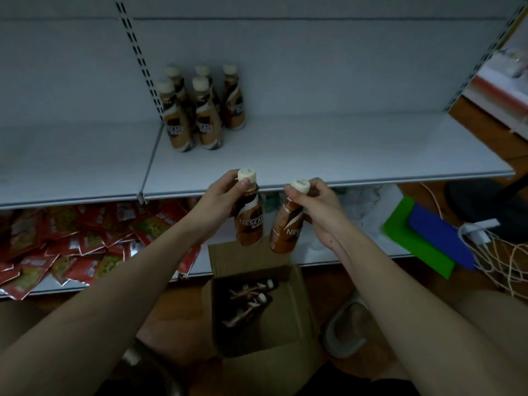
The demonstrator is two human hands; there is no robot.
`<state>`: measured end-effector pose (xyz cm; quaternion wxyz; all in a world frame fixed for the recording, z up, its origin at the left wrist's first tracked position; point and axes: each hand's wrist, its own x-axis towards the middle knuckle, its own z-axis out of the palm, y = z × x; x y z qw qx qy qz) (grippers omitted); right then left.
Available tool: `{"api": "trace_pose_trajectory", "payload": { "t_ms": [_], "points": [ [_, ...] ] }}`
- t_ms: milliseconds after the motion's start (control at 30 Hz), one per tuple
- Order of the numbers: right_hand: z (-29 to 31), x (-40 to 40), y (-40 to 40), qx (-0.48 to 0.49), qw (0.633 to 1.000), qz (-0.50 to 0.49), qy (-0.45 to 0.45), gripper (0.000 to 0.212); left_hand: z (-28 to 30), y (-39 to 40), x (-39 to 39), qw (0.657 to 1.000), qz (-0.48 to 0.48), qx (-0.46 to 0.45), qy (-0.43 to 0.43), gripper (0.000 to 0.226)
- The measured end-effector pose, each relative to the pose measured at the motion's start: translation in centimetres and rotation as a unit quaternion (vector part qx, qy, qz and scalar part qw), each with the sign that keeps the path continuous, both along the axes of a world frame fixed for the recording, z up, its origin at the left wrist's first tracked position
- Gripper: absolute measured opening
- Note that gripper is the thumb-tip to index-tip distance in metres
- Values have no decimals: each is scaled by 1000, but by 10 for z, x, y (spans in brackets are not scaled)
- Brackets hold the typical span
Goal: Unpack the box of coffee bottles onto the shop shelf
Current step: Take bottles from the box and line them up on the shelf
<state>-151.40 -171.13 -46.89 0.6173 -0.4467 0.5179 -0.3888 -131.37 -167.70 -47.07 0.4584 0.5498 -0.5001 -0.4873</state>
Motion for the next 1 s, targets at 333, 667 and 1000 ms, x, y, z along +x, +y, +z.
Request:
{"api": "trace_pose_trajectory", "payload": {
  "t_ms": [333, 667, 1000],
  "points": [
    [103, 25, -53, -109, 992, -16, 54, 35, 97, -57, 20, 990, -13, -105, -98, 15],
    [145, 51, -121, -152, 984, -29, 91, 41, 153, -112, 42, 895, -26, -173, -410, 25],
    [123, 88, -195, -224, 958, -38, 176, 43, 145, -171, 69, 813, -74, -132, -562, 29]
  ]
}}
